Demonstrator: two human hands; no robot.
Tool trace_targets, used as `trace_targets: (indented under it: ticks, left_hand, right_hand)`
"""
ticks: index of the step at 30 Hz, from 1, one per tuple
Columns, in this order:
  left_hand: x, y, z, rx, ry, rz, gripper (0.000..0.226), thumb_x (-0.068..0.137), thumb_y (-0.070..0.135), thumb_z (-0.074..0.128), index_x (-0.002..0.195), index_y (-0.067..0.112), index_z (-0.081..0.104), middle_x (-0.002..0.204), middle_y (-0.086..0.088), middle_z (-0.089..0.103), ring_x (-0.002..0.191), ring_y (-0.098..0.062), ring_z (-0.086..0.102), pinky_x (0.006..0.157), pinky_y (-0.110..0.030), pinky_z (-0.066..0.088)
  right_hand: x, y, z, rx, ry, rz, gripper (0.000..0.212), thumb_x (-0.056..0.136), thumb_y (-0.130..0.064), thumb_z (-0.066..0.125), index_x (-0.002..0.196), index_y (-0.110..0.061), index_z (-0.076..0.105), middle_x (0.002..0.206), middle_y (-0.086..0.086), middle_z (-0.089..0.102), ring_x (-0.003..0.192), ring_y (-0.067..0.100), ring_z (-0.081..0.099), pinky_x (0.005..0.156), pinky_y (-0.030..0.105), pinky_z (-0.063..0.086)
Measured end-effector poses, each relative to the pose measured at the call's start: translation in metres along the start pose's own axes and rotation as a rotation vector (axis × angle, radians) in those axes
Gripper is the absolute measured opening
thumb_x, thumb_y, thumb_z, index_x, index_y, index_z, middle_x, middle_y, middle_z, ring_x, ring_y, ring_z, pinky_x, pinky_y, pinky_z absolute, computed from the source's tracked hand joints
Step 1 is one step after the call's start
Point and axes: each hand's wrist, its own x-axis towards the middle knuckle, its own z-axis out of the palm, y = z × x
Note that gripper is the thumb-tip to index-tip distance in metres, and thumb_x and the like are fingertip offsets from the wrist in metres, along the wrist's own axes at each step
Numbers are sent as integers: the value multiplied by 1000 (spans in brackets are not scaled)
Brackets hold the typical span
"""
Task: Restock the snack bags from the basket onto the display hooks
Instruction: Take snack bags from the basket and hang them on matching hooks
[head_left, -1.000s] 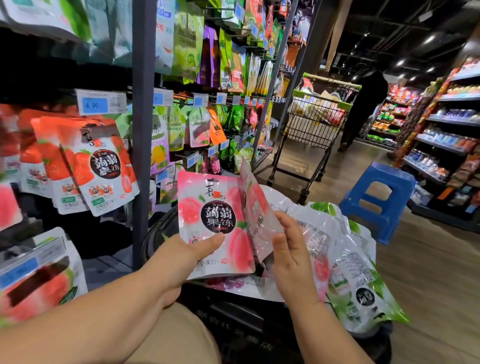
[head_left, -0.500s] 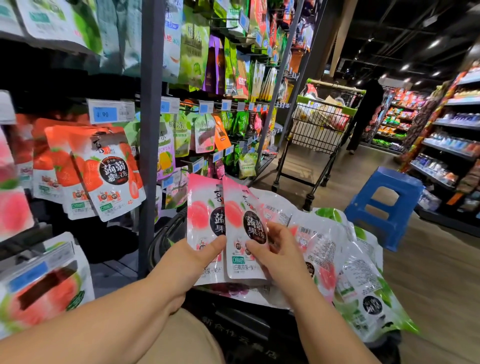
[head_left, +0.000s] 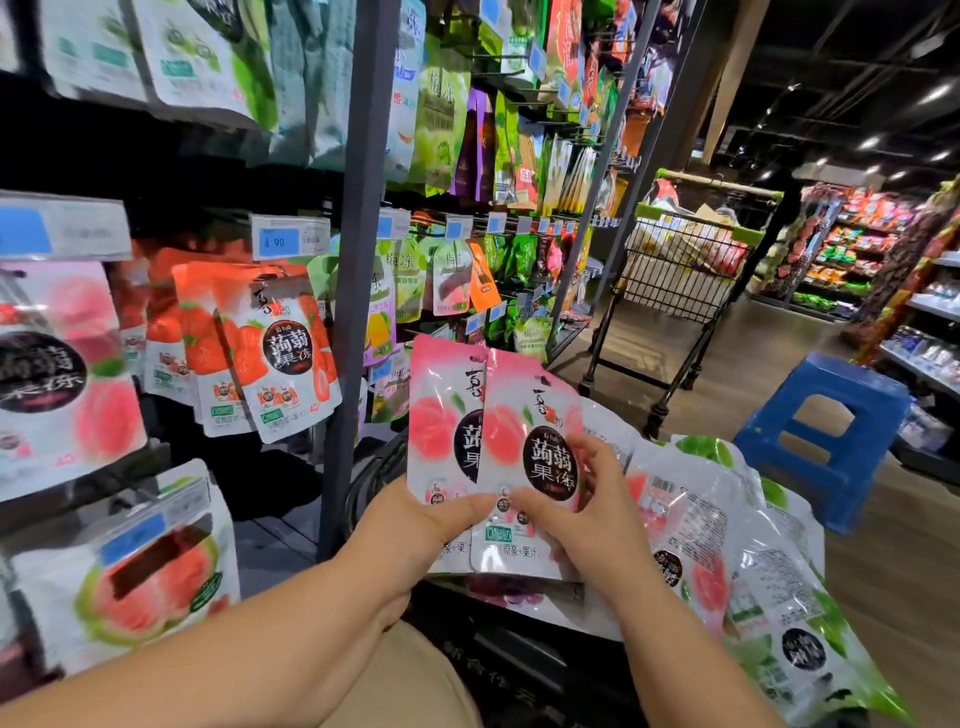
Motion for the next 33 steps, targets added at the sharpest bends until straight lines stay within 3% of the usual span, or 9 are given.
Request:
trace_targets:
  ticks: [4, 10, 14, 16, 19, 22, 25, 27, 33]
  left_hand:
    - [0, 5, -6, -63, 77, 35, 26, 84, 6, 74, 110, 10, 72, 100, -7, 77, 97, -27, 73, 90, -43, 56]
    - [1, 18, -21, -155, 188, 21, 15, 86, 4, 71, 99, 10, 71, 85, -6, 78, 74, -21, 75, 63, -32, 57]
    - [2, 32, -37, -218, 246, 63, 16, 85, 3, 70, 100, 8, 71, 86, -9, 77, 75, -24, 75, 64, -33, 57]
    - [2, 40, -47, -271, 279, 79, 17, 85, 3, 70, 102, 6, 70, 88, -13, 77, 78, -28, 75, 64, -36, 58]
    - [-1, 48, -60, -334, 320, 105, 16, 85, 1, 69, 101, 2, 70, 90, -17, 76, 76, -29, 74, 57, -33, 59]
    - [-5, 49, -72, -372, 365, 148, 15, 85, -1, 68, 98, 4, 71, 90, -16, 76, 77, -29, 75, 60, -34, 59]
    - [-14, 46, -88, -378, 438, 157, 16, 85, 0, 69, 100, 3, 70, 86, -15, 76, 73, -28, 75, 57, -33, 59]
    - [-23, 43, -102, -350, 475, 166, 19, 85, 2, 70, 104, 4, 70, 88, -13, 77, 76, -28, 75, 58, -33, 59]
    - [-60, 32, -153, -155, 561, 211, 29, 82, 16, 77, 110, 19, 71, 94, 7, 78, 85, -8, 74, 63, -18, 53]
  right_hand:
    - [3, -8, -4, 81, -92, 27, 105, 55, -59, 81, 145, -40, 29, 137, -14, 47, 113, 6, 54, 102, 36, 44]
    - [10, -28, 11, 49, -215, 31, 108, 39, -86, 75, 135, -68, 28, 147, -18, 44, 129, 11, 52, 109, 48, 44]
    - [26, -42, 24, 244, -325, 29, 75, 86, -26, 73, 132, -69, 32, 144, -17, 50, 122, 10, 57, 109, 46, 43]
    - [36, -48, 27, 314, -423, 59, 89, 95, 4, 55, 141, -63, 19, 141, -8, 55, 100, 6, 68, 86, 32, 56]
    - [46, -64, 37, 451, -465, 168, 105, 85, 13, 61, 152, -49, 9, 116, 12, 70, 72, 16, 73, 51, 25, 54]
    - [53, -75, 59, 505, -582, 267, 97, 64, -2, 80, 148, -20, 35, 104, 12, 75, 82, 25, 74, 62, 32, 59]
    - [53, -80, 87, 387, -716, 300, 110, 36, -22, 101, 133, -13, 51, 113, 14, 73, 106, 38, 69, 96, 54, 50]
    - [53, -82, 107, 363, -716, 278, 119, 24, -28, 102, 130, -9, 52, 114, 18, 72, 107, 42, 67, 98, 60, 48]
    - [54, -103, 159, 347, -820, 181, 85, 47, -5, 91, 125, -6, 56, 107, 18, 74, 96, 38, 72, 88, 56, 56]
